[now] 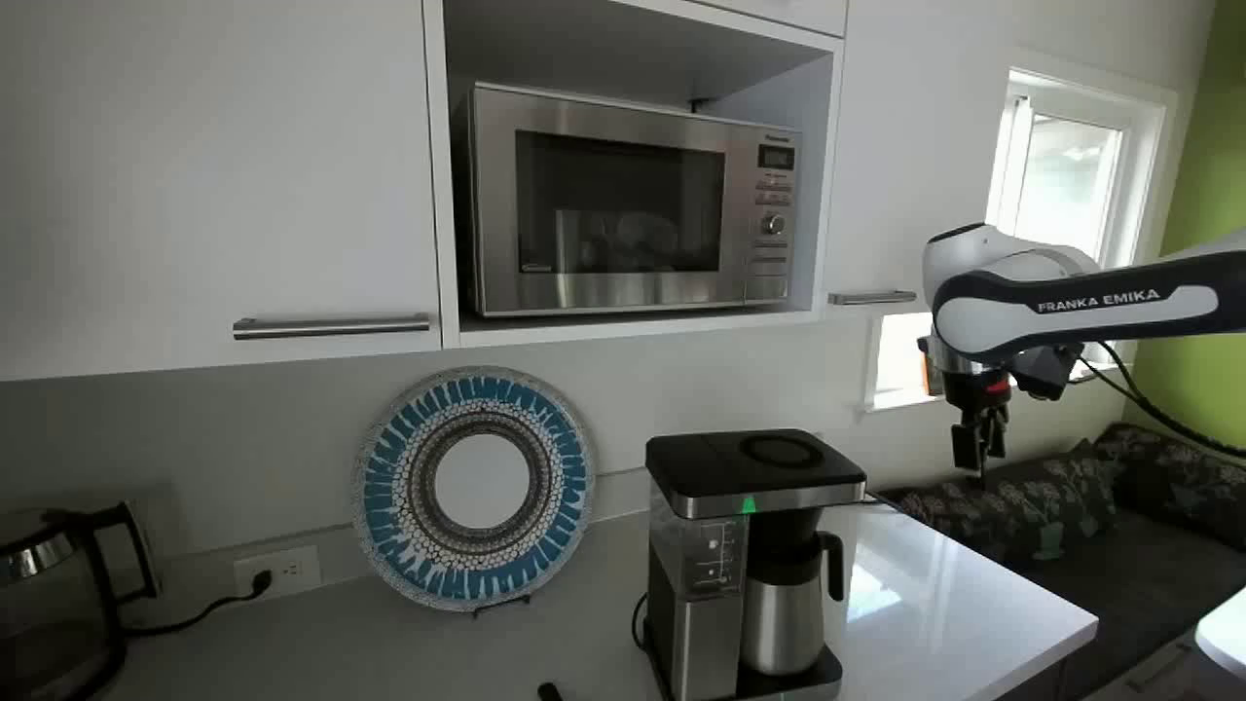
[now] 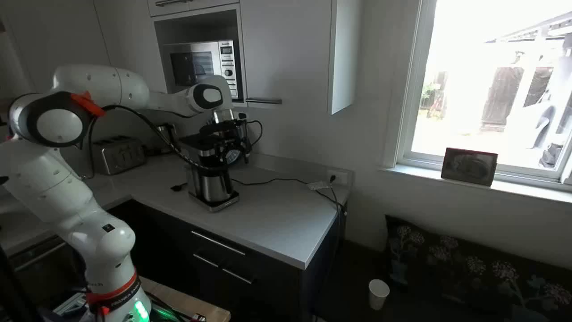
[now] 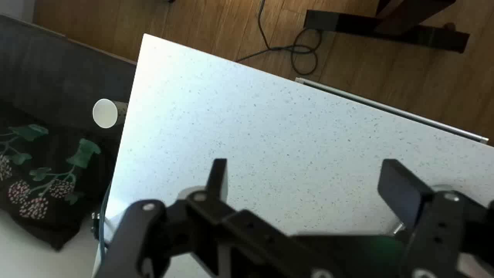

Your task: Remove the carafe from the coffee maker and put in on the counter top

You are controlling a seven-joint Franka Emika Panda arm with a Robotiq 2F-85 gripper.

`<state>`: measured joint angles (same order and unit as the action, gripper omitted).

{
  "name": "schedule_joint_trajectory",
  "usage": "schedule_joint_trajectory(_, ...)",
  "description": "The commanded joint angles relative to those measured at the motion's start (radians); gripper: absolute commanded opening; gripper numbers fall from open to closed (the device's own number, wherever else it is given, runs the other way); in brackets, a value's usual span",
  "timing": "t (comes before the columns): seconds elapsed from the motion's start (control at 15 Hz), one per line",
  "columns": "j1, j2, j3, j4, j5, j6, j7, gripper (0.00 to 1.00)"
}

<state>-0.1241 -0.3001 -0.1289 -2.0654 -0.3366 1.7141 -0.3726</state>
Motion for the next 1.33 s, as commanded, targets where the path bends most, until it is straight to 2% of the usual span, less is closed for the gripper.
schedule_joint_trajectory(0.0,0.011,0.001,-0.009,0.003,-0.002,-0.004,0.002,1.00)
schedule_joint_trajectory(0.53,0.011,0.001,-0.009,0.003,-0.002,-0.004,0.002,1.00)
schedule_joint_trajectory(0.67,0.011,0.013,-0.021,-0.002,0.038,0.013,0.016,1.00)
schedule_joint_trajectory(0.8,-0.004,0.042,-0.010,0.018,0.058,-0.074,0.124,1.00)
schedule_joint_trajectory(1.13,-0.019,0.079,-0.023,0.005,0.137,-0.086,0.330,1.00)
schedule_joint_trajectory(1.2,-0.021,0.084,-0.029,0.004,0.177,-0.078,0.355,1.00)
schedule_joint_trajectory(1.27,-0.013,0.069,-0.017,0.000,0.121,-0.072,0.302,1.00)
